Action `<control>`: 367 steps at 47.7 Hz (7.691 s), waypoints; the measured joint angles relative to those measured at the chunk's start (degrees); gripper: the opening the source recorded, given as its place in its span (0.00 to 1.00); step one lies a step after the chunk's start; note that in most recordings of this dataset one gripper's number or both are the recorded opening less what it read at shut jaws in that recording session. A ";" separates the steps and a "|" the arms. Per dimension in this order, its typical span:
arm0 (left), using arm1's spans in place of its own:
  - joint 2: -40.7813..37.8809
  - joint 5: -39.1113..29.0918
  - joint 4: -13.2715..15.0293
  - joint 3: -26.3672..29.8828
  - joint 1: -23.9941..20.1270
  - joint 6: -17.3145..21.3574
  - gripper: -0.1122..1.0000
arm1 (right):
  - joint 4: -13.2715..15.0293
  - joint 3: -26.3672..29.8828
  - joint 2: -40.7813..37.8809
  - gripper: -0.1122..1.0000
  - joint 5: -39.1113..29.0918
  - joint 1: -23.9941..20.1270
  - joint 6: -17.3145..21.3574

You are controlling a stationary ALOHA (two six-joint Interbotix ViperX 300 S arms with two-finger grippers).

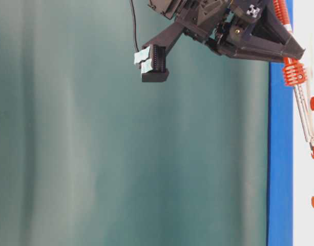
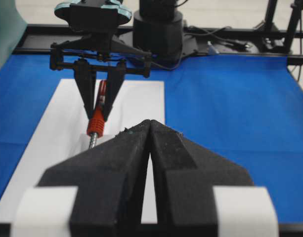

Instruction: Touch the tip of the soldering iron to the mark.

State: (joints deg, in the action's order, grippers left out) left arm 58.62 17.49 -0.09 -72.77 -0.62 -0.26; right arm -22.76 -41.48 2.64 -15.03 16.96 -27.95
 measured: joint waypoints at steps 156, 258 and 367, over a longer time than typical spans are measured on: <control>0.00 0.00 0.00 0.00 0.00 -0.09 0.10 | 7.12 -2.90 24.87 0.16 -16.96 4.31 7.38; 0.00 0.00 0.00 0.00 0.00 -0.09 0.10 | 7.21 -3.78 15.82 0.16 -13.80 3.69 7.65; -0.09 0.00 0.00 0.00 0.00 -0.09 0.10 | 7.03 -5.71 8.35 0.16 -9.49 2.37 7.73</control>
State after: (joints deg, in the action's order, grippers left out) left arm 58.54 17.49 -0.09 -72.77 -0.62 -0.35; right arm -15.73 -47.20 10.99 -24.52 19.34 -20.21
